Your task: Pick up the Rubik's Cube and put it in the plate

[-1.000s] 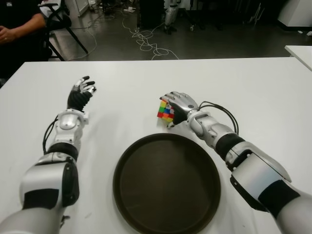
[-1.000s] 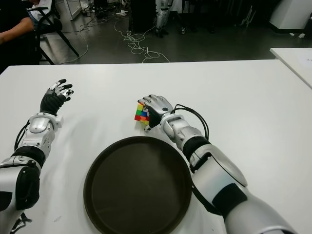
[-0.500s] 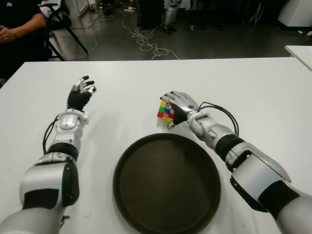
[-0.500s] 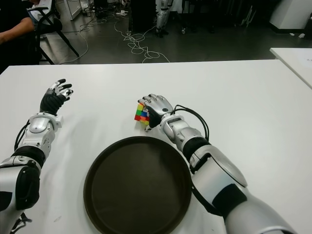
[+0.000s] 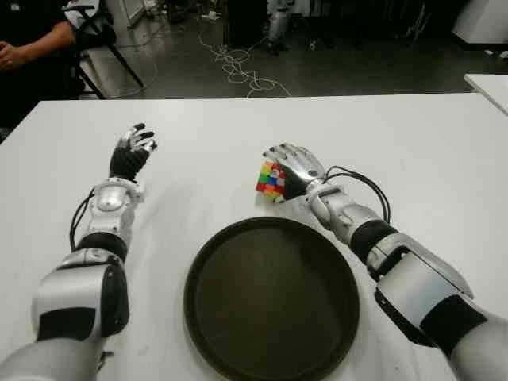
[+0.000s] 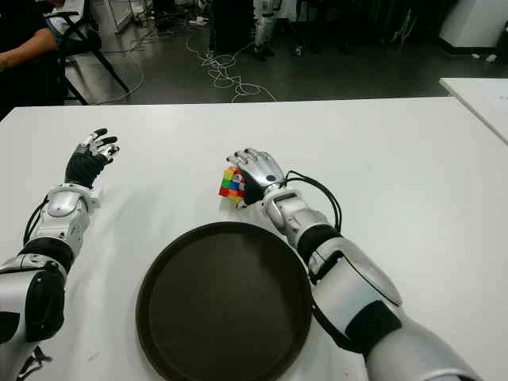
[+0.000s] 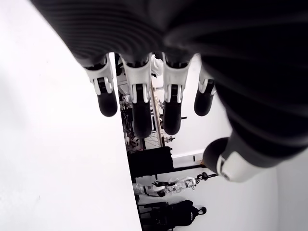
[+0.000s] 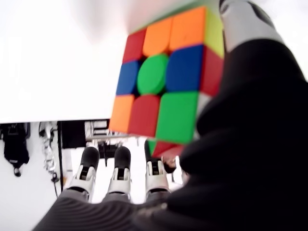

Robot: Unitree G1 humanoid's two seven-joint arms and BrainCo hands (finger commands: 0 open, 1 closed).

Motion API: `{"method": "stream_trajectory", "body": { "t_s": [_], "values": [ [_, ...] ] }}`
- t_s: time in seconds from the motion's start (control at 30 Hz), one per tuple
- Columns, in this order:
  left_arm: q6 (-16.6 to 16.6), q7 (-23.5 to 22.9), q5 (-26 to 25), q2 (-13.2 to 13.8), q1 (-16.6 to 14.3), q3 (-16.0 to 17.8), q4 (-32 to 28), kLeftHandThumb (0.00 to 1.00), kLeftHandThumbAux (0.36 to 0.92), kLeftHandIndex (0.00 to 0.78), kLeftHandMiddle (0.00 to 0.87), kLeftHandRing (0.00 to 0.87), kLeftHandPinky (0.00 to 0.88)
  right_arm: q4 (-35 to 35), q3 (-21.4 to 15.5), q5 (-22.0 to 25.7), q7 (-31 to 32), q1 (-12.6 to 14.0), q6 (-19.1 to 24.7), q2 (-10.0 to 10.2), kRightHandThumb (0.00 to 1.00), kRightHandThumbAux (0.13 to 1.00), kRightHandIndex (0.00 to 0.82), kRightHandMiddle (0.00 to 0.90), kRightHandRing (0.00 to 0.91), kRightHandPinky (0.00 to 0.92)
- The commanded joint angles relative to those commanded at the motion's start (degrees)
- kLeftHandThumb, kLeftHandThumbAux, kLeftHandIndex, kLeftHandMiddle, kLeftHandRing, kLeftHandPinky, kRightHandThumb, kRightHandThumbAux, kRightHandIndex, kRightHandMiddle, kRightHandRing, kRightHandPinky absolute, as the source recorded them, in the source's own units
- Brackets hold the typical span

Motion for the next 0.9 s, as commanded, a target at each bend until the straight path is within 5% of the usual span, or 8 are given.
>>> {"method": "stream_trajectory", "body": {
  "t_s": [0.03,0.07,0.13,0.23,0.47,0.9],
  "values": [
    [0.0,0.0,-0.1,0.0,0.0,0.0,0.0,0.157,0.613,0.109,0.194,0.168,0.120,0.0,0.0,0.0,-0.6,0.0,-0.1,0.0,0.000,0.867,0.206,0.218,0.280,0.349],
    [0.0,0.0,-0.1,0.0,0.0,0.0,0.0,0.160,0.613,0.108,0.195,0.168,0.119,0.0,-0.1,-0.1,-0.9,0.0,-0.2,0.0,0.241,0.824,0.280,0.288,0.347,0.407],
    [-0.1,-0.1,0.0,0.0,0.1,-0.1,0.0,0.164,0.613,0.107,0.195,0.167,0.116,0.1,0.0,-0.2,-1.6,0.0,-0.4,-0.1,0.498,0.776,0.360,0.404,0.451,0.497],
    [-0.1,0.0,0.2,0.1,0.1,-0.2,0.0,0.169,0.615,0.107,0.196,0.165,0.110,0.2,0.0,-0.3,-1.9,-0.1,-0.6,-0.1,0.620,0.752,0.400,0.506,0.537,0.570],
    [-0.4,0.3,0.5,0.2,0.1,-0.6,-0.1,0.166,0.622,0.105,0.194,0.160,0.104,0.3,-0.3,-0.2,-1.3,-0.4,-0.6,-0.2,0.678,0.738,0.421,0.627,0.638,0.637],
    [-0.5,0.3,0.3,0.2,0.2,-0.5,-0.1,0.158,0.598,0.101,0.187,0.160,0.118,0.4,-0.7,-0.1,-0.7,-0.7,-0.1,-0.2,0.681,0.738,0.423,0.645,0.659,0.658]
  ]
}}
